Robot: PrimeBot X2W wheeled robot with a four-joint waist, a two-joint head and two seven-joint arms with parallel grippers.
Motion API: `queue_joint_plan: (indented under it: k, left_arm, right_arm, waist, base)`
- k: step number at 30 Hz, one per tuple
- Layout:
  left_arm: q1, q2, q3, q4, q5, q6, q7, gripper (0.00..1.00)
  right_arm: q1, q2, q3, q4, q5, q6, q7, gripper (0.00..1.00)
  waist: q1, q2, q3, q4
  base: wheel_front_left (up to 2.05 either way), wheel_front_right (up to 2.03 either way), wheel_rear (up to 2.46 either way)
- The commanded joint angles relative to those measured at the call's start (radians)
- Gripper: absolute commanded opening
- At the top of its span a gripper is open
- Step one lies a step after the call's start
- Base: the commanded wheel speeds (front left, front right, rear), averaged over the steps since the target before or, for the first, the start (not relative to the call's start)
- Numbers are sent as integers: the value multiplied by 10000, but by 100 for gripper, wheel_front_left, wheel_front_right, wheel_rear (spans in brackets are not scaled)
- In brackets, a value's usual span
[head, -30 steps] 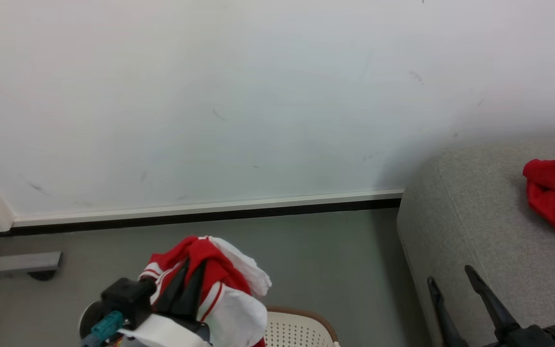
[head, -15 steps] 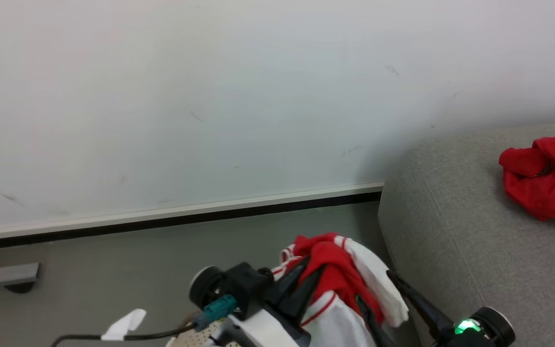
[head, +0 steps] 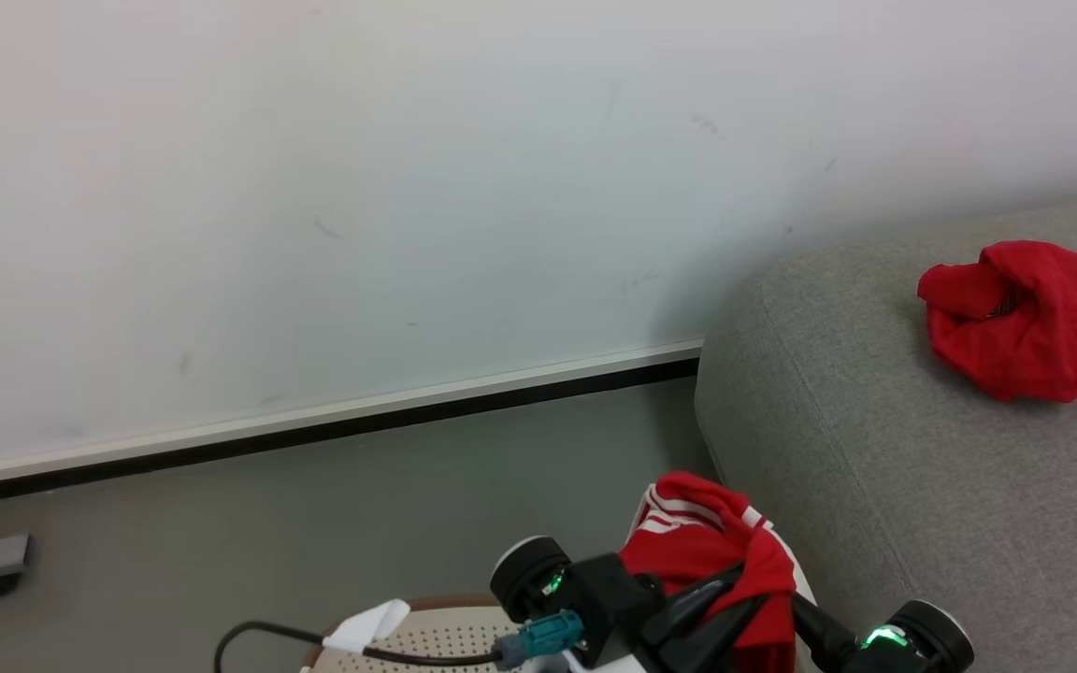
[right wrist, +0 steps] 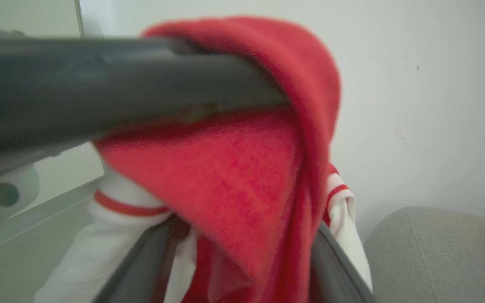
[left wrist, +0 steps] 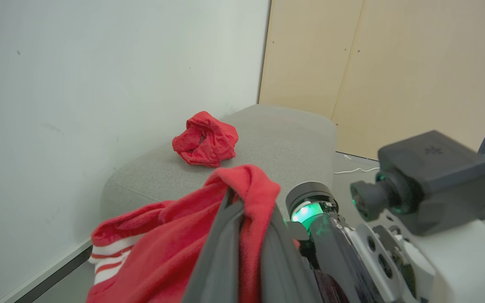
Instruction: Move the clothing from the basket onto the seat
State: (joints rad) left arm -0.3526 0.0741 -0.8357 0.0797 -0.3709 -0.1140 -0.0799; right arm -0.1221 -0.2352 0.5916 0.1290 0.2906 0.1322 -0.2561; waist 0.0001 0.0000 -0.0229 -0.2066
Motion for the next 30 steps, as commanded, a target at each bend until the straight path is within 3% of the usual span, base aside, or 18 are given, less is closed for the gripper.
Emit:
queue_joint_plan:
  k: [1,2,9,12,13,14,15,30]
  left_arm:
    - [-139,-17,10,50,-30,-46,-88,0]
    - [-145,3,20,95,-40,-47,-134,0]
    - [-46,164,158,477,-56,164,-362,0]
    - [49,252,222,653,-19,275,-487,50]
    - [49,252,222,653,-19,275,-487,50]
    - [82,281,252,713,13,322,-551,88]
    - [112,317,271,788,53,354,-613,100]
    - [7,316,246,1649,122,567,-1239,100]
  right_arm:
    - [-101,-81,-36,72,77,-27,8,28]
    - [-106,-85,-78,103,101,-27,4,0]
    - [-47,56,-631,51,146,-27,-47,0]
    - [-79,42,-823,4,90,-27,-63,0]
    - [-79,42,-823,4,90,-27,-63,0]
    - [-90,50,-872,-24,69,-27,-68,0]
    - [-92,40,-936,-56,47,-27,-71,0]
    - [31,-62,-2317,-727,-121,-27,-95,0]
  waist:
    - [-1,0,16,-51]
    - [-1,0,23,-78]
    - [-1,0,83,-294]
    - [-1,0,126,-510]
    - [-1,0,126,-510]
    - [-1,0,142,-604]
    - [-1,0,160,-712]
    - [-1,0,811,-3044]
  base:
    - [0,0,0]
    - [0,0,0]
    - [0,0,0]
    - [0,0,0]
    - [0,0,0]
    - [0,0,0]
    - [0,0,0]
    - [0,0,0]
